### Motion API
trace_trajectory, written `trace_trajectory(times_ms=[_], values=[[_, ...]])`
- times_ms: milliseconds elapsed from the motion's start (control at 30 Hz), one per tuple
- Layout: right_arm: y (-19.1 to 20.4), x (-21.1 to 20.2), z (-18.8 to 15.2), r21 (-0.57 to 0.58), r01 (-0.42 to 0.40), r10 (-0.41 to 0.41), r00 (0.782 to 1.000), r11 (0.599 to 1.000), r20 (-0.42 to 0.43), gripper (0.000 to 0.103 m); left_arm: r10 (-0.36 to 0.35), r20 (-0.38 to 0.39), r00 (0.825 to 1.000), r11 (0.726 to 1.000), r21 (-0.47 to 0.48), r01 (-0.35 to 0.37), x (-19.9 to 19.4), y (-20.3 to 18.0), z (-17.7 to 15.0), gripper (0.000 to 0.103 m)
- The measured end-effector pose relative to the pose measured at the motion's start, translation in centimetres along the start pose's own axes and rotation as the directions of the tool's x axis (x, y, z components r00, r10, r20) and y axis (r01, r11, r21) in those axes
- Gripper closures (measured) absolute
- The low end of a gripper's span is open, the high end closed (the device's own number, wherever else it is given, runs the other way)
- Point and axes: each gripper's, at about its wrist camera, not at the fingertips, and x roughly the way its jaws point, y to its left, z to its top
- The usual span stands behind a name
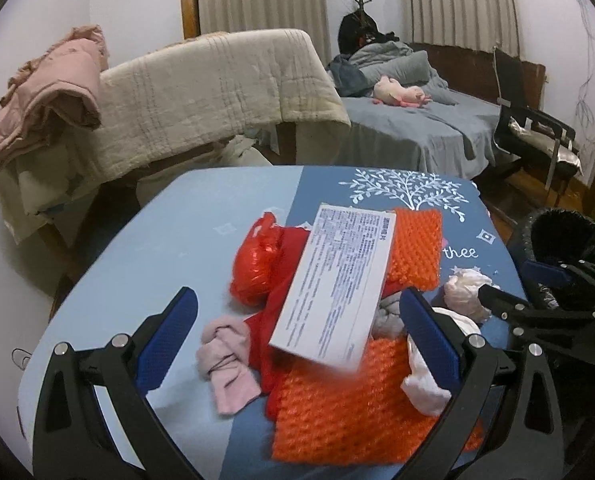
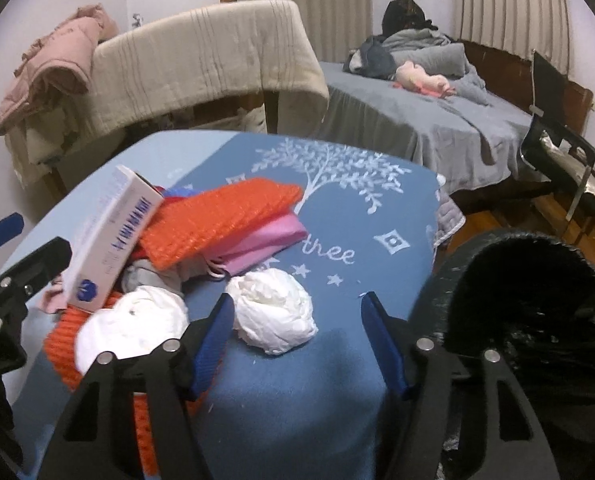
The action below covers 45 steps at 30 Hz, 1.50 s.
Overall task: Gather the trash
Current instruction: 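Grasp the white medicine box with the left tool while the right tool grasps a white tissue, then carry the box and tissue to the black bin and release both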
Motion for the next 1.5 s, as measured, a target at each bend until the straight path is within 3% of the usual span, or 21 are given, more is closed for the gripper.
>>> trace_trajectory(times_ms=[167, 300, 367, 433, 467, 667, 933, 1300, 1500], values=[[0.3, 1.4, -0.1, -0.021, -0.027, 0.027, 0.999, 0.999, -0.024, 0.041, -0.028, -0.021, 0.999, 1.000, 0.005, 0.028, 1.8, -0.3, 0.0, 0.005], [0.5, 2.3, 0.0, -0.009, -0.114, 0.113, 0.992, 0.993, -0.062, 0.058, -0.044, -0.046, 0.998, 0.999, 0.012, 0.044, 3.2, -0.6, 0.0, 0.007], [0.8, 2.5, -0.1, -0.019, -0.123, 0.122, 0.990, 0.992, -0.074, 0.061, -0.056, -0.064, 0.996, 0.998, 0.020, 0.058, 3.8, -0.8, -0.1, 0.017], [1.0, 2.4, 0.0, -0.026, -0.130, 0.128, 0.989, 0.991, -0.072, 0.065, -0.077, -0.091, 0.993, 0.997, 0.022, 0.080, 4.3, -0.9, -0.1, 0.036], [0.9, 2.2, 0.0, -0.022, -0.136, 0.134, 0.988, 0.990, -0.071, 0.068, -0.099, -0.102, 0.990, 0.995, 0.018, 0.102, 4.4, -1.0, -0.2, 0.039], [-0.1, 0.9, 0.8, 0.000, -0.155, 0.155, 0.987, 0.988, -0.040, 0.072, -0.099, -0.059, 0.993, 0.995, 0.005, 0.099, 3.4, -1.1, 0.0, 0.041], [-0.9, -3.6, 2.5, 0.020, -0.173, 0.172, 0.983, 0.985, 0.065, 0.072, -0.103, 0.026, 0.994, 0.994, -0.026, 0.104, -0.5, -1.2, 1.4, 0.043], [-3.2, -8.4, 2.1, 0.040, -0.140, 0.133, 0.982, 0.989, 0.135, 0.072, -0.162, 0.078, 0.984, 0.986, -0.020, 0.164, -3.9, -3.6, 1.9, 0.044], [-6.1, -10.7, 1.4, 0.089, -0.090, 0.074, 0.983, 0.992, 0.169, 0.072, -0.236, 0.116, 0.965, 0.972, 0.045, 0.233, -5.6, -7.1, 2.7, 0.044]])
